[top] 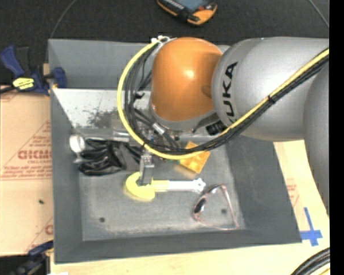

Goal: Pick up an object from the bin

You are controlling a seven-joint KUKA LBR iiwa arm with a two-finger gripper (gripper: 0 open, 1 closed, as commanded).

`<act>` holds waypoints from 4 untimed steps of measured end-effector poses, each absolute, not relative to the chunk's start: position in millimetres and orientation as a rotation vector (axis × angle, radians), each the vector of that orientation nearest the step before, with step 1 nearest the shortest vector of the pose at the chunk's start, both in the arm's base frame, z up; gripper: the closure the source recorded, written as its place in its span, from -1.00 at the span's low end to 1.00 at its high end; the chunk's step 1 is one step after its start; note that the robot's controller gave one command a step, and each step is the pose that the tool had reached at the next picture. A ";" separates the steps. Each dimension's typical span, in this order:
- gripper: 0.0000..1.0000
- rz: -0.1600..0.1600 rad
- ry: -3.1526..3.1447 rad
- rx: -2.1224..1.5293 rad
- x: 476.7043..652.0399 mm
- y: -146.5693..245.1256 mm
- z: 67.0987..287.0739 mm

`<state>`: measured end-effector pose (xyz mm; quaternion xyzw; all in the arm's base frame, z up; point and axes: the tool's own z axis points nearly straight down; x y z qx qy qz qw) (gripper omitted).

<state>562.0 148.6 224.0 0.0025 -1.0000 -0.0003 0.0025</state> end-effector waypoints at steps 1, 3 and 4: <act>-1.00 -0.003 -3.145 0.001 563.7 147.7 228.6; -1.00 -0.004 -3.151 0.133 546.3 67.6 164.8; -1.00 -0.003 -3.145 0.109 552.8 65.0 100.0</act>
Offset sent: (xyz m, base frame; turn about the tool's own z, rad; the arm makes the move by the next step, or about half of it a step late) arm -0.0104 -0.0778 -0.1540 -0.1264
